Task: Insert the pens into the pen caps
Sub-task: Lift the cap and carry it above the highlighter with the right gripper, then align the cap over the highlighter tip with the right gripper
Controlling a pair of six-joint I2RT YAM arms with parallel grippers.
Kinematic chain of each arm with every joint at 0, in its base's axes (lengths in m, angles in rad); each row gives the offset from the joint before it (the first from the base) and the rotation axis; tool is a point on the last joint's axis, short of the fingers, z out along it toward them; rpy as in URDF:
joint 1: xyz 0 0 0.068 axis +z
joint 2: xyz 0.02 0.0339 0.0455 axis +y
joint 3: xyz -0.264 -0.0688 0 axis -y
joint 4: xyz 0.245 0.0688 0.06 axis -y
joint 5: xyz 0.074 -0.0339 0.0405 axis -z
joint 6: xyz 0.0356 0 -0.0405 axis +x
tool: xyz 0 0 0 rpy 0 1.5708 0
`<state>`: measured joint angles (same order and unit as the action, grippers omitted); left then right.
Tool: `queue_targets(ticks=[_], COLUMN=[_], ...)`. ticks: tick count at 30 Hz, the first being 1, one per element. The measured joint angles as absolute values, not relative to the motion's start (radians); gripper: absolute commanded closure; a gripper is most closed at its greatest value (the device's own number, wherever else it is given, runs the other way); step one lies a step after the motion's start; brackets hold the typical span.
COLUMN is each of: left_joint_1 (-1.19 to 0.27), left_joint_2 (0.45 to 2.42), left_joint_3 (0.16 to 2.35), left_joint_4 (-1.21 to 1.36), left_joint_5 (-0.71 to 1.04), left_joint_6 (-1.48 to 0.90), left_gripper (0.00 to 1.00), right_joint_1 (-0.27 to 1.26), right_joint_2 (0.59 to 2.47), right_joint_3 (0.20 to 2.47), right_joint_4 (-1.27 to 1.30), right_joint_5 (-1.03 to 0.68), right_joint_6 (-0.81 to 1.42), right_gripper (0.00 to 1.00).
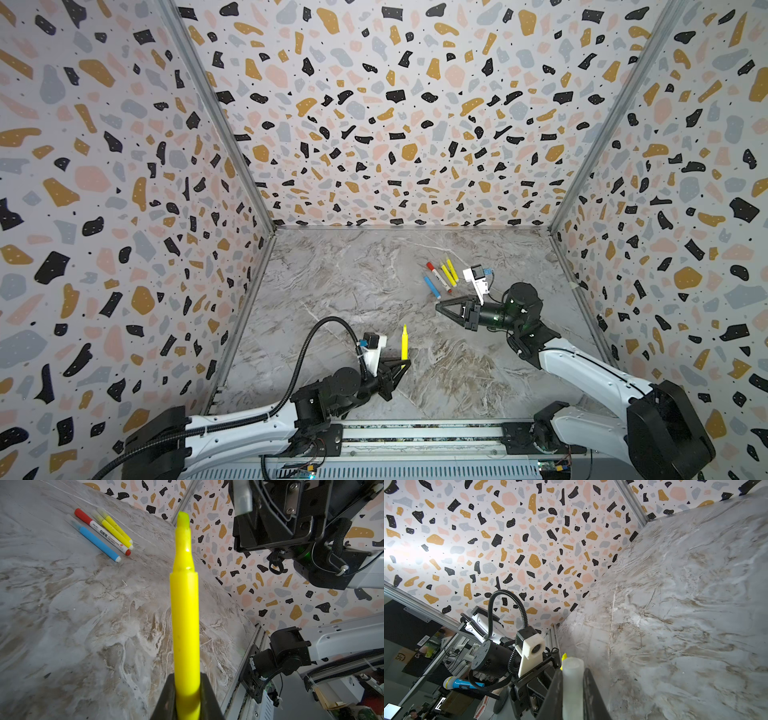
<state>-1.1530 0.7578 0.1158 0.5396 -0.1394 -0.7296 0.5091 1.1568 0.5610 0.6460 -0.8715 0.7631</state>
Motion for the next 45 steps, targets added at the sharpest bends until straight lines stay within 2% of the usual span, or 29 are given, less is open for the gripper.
queue_targets(ticks=[15, 45], left_joint_1=[-1.236, -1.242], left_joint_2=[0.961, 0.913], left_joint_3=[0.213, 0.228], left_joint_4=[0.707, 0.712], left_joint_5=[-0.114, -0.163], left_joint_6=[-0.745, -0.74], left_gripper=[1.0, 1.0], right_joint_1=[0.642, 0.732], right_joint_2=[1.219, 1.218], right_joint_3=[0.458, 0.395], right_joint_4=[0.971, 1.136], right_joint_5=[-0.653, -0.562], right_joint_6=[0.9, 0.968], right_gripper=[0.97, 0.97])
